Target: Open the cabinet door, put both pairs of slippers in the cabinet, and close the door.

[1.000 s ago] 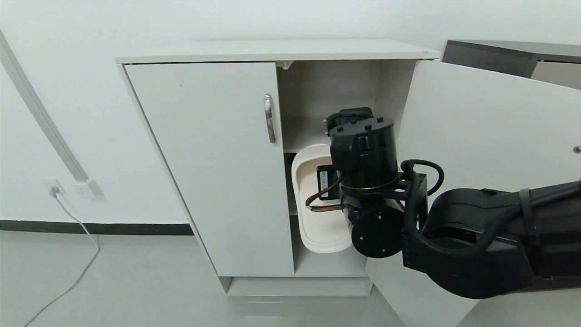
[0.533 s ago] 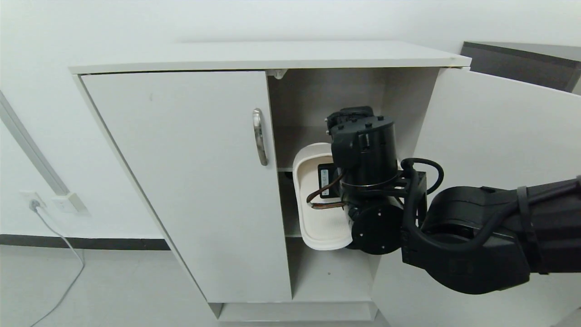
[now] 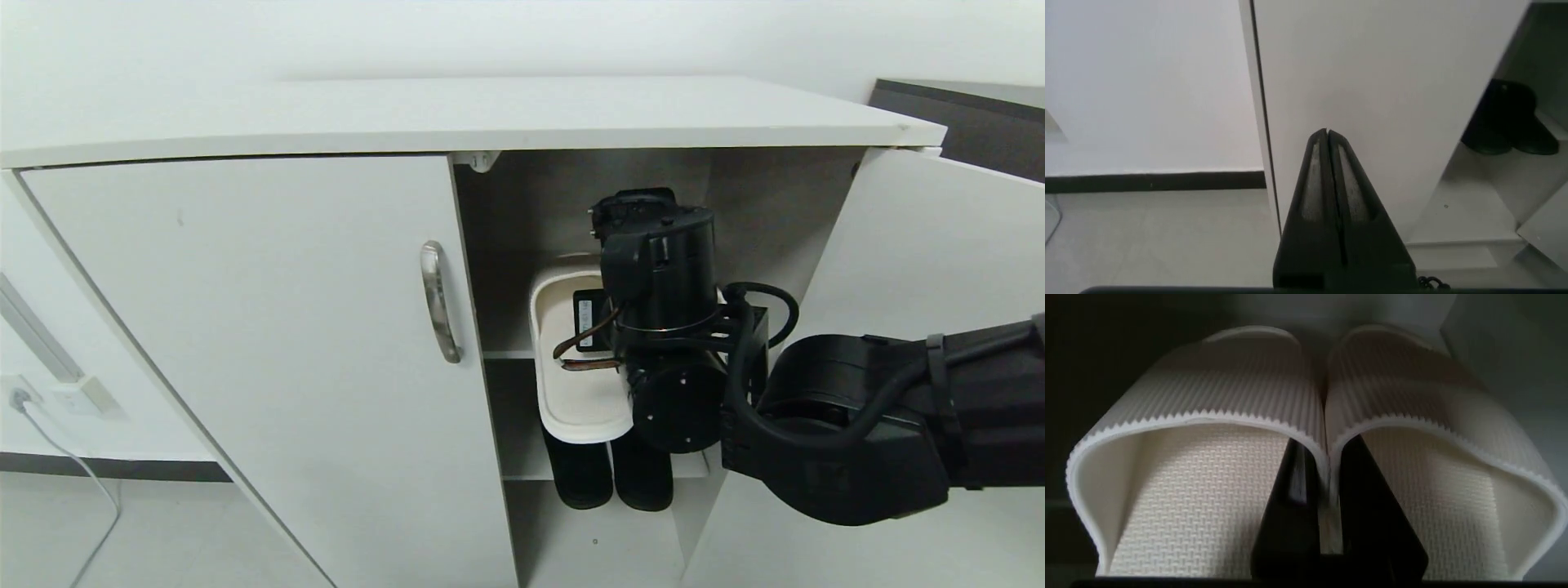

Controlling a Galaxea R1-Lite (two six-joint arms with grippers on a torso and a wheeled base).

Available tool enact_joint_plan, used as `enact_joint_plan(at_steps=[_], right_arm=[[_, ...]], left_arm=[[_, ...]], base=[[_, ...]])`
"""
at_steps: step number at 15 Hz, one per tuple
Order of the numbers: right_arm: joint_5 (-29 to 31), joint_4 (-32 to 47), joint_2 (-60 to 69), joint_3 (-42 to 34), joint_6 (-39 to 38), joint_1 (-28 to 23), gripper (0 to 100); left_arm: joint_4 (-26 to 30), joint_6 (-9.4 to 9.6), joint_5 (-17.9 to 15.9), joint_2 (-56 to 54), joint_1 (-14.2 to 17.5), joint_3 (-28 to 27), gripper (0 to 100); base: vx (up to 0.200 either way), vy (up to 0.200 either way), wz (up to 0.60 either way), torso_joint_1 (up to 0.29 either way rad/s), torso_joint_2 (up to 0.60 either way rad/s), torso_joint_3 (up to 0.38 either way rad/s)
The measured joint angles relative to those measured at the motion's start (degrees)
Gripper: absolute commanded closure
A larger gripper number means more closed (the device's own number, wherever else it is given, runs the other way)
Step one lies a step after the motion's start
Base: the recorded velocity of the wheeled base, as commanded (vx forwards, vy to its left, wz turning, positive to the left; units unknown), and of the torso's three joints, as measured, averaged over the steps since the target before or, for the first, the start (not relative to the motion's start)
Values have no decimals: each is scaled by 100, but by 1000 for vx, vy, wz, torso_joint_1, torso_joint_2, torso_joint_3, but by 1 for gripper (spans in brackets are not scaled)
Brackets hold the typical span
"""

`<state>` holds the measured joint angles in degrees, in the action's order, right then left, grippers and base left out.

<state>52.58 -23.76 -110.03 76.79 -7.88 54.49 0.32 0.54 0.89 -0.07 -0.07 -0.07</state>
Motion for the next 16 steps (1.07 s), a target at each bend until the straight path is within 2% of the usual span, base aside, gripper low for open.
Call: enact_joint_plan(at_steps=[4, 6, 16], right_arm=[[-74, -10, -77, -2, -2, -100, 100], [-400, -5, -157, 107, -2, -232, 100], [-616, 113, -926, 1356, 141, -841, 100]], left_arm=[[-2, -7, -2, 0, 0, -2, 100], [-5, -10, -5, 0, 2, -2, 100], [-5, -13, 4, 0, 2, -2, 100]], base=[[0, 0, 0, 0, 0, 0], [0, 0, 0, 0, 0, 0], [0, 0, 0, 0, 0, 0]])
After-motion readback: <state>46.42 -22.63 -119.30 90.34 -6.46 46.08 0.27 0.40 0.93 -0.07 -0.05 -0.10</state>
